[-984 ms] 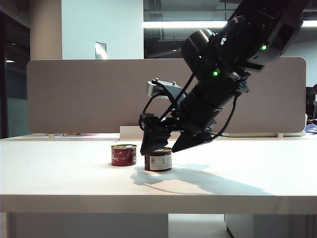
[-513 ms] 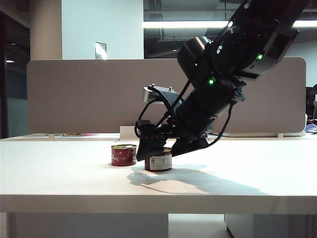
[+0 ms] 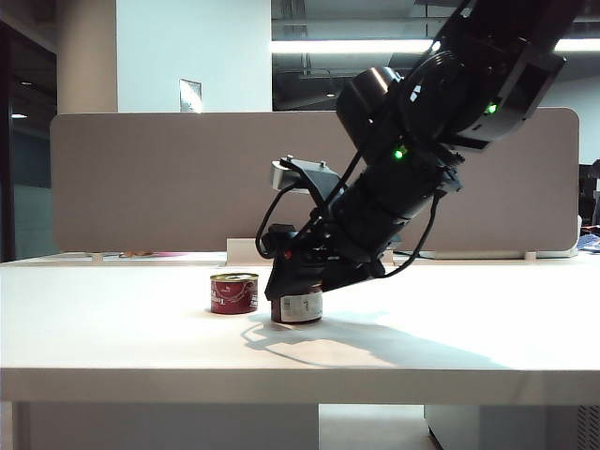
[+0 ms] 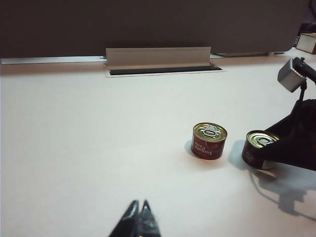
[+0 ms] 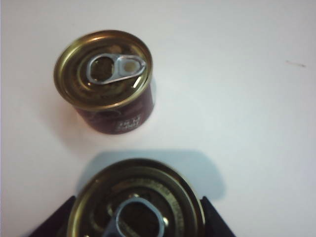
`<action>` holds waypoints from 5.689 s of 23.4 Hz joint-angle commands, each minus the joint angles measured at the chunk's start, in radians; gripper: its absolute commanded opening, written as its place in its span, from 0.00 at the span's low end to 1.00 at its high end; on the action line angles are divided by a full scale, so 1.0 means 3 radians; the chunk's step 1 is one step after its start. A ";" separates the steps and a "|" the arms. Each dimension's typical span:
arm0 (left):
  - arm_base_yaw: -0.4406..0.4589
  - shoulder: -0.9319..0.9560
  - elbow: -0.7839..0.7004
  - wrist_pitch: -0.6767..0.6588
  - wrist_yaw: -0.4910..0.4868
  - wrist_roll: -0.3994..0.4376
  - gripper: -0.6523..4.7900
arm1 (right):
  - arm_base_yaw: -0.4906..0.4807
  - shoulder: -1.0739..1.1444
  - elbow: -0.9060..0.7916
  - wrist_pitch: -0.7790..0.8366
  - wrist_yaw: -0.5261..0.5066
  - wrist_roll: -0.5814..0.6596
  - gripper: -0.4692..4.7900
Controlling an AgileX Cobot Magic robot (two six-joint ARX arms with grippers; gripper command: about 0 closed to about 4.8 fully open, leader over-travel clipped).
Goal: Stack a can of tomatoes on the right onto the can of tomatoes on the left.
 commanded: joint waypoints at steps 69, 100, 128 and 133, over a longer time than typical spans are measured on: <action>0.0003 0.0004 0.0010 0.0042 -0.0072 0.0014 0.11 | 0.0079 0.0573 0.1457 -0.0724 -0.0495 -0.0022 0.45; 0.0003 0.0004 0.0010 0.0042 -0.0074 0.0014 0.11 | 0.0047 0.0135 0.1459 -0.0589 -0.0189 -0.0064 0.90; 0.0003 0.0004 0.0010 0.0212 -0.0896 0.0003 0.11 | -0.1195 -0.2579 -0.0811 -0.0665 0.0375 0.0170 0.08; 0.0003 0.0004 0.0010 0.0211 -0.0896 0.0003 0.11 | -0.1579 -0.3309 -0.1611 -0.0530 0.0441 0.0463 0.08</action>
